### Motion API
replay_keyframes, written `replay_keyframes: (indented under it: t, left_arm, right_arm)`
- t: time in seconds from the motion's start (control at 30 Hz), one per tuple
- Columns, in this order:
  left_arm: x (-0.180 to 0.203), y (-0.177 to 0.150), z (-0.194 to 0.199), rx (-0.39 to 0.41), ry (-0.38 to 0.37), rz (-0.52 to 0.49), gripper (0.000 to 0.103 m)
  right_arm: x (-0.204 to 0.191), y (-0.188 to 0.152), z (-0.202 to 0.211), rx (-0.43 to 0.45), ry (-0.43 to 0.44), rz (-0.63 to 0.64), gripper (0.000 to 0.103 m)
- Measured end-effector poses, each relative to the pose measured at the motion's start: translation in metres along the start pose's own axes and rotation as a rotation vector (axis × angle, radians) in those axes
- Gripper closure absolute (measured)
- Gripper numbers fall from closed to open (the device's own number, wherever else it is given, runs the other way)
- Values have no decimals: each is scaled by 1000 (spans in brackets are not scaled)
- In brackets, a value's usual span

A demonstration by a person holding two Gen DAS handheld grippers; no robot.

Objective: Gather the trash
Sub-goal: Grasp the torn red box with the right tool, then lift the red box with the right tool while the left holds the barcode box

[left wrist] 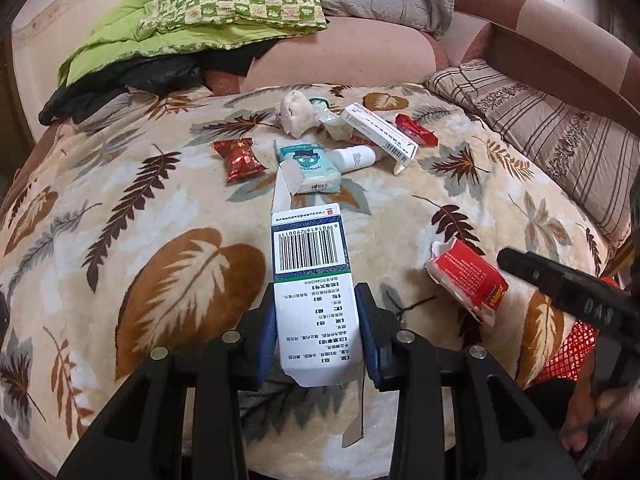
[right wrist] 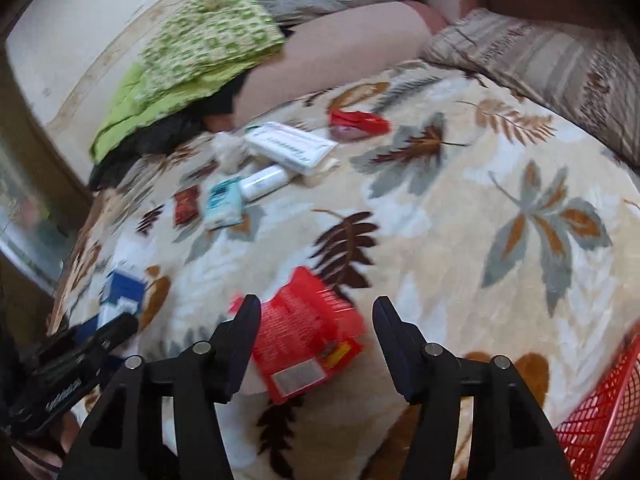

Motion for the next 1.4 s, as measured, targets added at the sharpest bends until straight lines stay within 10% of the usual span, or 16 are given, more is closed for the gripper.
replay_keyframes:
  t: [0.27, 0.37, 0.47, 0.9, 1.4]
  left_arm:
    - [4, -7, -3, -18, -24, 6, 68]
    - [4, -8, -3, -20, -24, 11, 68]
    - [4, -10, -2, -15, -19, 8, 68]
    - [-1, -3, 7, 32, 15, -17, 68]
    - [-1, -6, 4, 20, 24, -24, 68]
  right_arm:
    - [-8, -27, -35, -208, -12, 56, 39]
    - [-23, -34, -36, -210, 3, 141, 81]
    - [-37, -32, -27, -146, 3, 224, 86]
    - [-36, 4, 14, 103, 30, 149, 88]
    - [-35, -11, -4, 5, 0, 183, 82]
Point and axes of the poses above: each gripper's, at about its wrist camera, not at the fingertips, and z roughly against the way its jaws point, x to its right, y to its top, the point moved 10 cm from there along -z, roughly the way its jaws point, and after that the axes turned 10 degrees about x, right-handed, at the moved point
